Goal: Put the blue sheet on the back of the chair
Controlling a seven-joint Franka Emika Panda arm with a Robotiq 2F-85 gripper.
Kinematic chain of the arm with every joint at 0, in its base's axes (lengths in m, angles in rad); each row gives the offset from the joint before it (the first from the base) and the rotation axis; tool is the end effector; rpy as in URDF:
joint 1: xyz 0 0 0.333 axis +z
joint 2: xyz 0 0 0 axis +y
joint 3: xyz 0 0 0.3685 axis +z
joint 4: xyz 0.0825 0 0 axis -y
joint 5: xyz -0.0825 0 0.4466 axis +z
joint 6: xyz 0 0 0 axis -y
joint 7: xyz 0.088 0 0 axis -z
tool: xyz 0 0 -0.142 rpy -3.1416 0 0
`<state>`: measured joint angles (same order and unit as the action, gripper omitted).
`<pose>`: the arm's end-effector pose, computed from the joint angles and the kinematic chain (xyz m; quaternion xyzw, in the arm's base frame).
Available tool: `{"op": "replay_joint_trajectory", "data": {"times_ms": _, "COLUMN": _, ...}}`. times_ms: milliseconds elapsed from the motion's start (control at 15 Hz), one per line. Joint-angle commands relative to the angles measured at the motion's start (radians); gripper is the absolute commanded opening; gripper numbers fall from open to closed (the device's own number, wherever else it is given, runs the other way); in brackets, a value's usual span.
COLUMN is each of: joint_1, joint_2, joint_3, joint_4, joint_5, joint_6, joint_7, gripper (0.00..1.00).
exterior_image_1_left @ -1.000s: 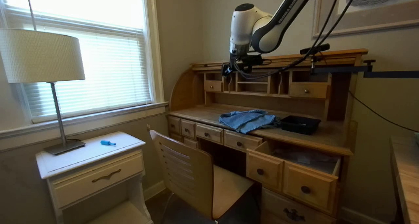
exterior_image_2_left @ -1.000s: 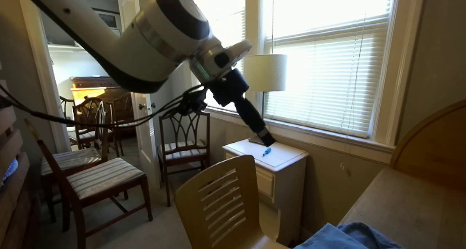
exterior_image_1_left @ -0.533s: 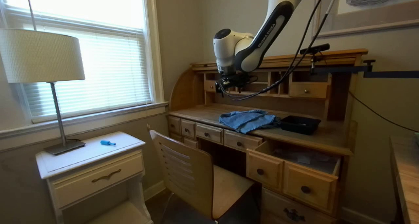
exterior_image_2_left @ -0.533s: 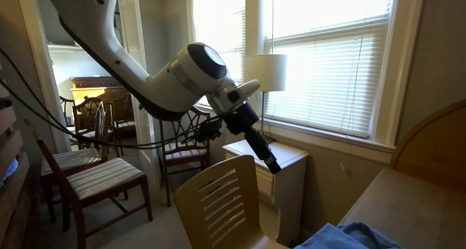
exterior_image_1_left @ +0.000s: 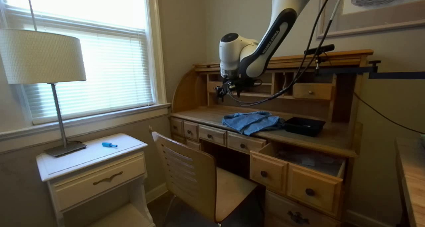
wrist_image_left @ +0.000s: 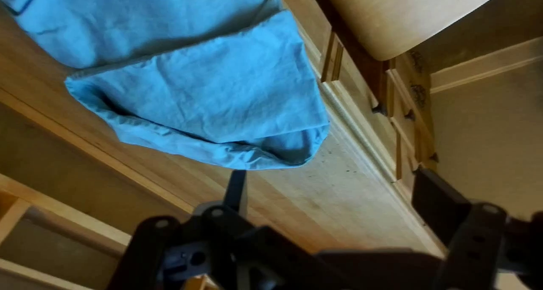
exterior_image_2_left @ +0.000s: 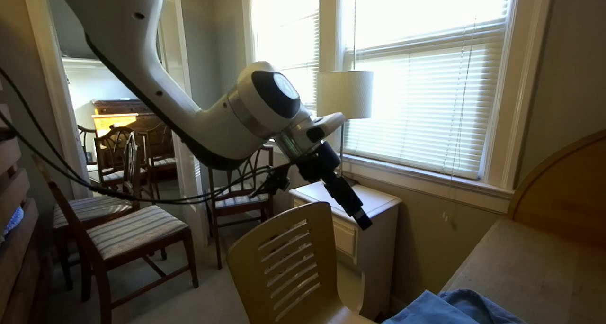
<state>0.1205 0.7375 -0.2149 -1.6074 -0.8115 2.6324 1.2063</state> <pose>0.8093 -0.0467 0.1942 0.9092 -0.2578 0.2639 0.1928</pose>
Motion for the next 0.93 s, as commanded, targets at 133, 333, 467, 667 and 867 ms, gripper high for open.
{"op": "replay_joint_trajectory", "data": {"times_ms": 133, "joint_1": -0.076, "joint_2": 0.109, "joint_3": 0.032, "joint_4": 0.082, "joint_5": 0.112, "joint_6": 0.044, "joint_7": -0.268, "gripper": 1.00}}
{"op": "replay_joint_trajectory", "data": {"times_ms": 333, "joint_1": -0.094, "joint_2": 0.179, "joint_3": 0.016, "joint_4": 0.141, "joint_5": 0.189, "joint_6": 0.046, "joint_7": -0.422, "gripper": 1.00}}
{"op": "replay_joint_trajectory", "data": {"times_ms": 467, "joint_1": -0.092, "joint_2": 0.222, "joint_3": -0.007, "joint_4": 0.185, "joint_5": 0.230, "joint_6": 0.053, "joint_7": -0.502, "gripper": 1.00}}
{"op": "replay_joint_trajectory", "data": {"times_ms": 667, "joint_1": -0.055, "joint_2": 0.205, "joint_3": -0.058, "joint_4": 0.142, "joint_5": 0.276, "joint_6": 0.071, "joint_7": -0.522, "gripper": 1.00}}
{"op": "replay_joint_trajectory", "data": {"times_ms": 867, "joint_1": -0.054, "joint_2": 0.228, "joint_3": -0.064, "joint_4": 0.169, "joint_5": 0.279, "joint_6": 0.072, "joint_7": -0.535, "gripper": 1.00}}
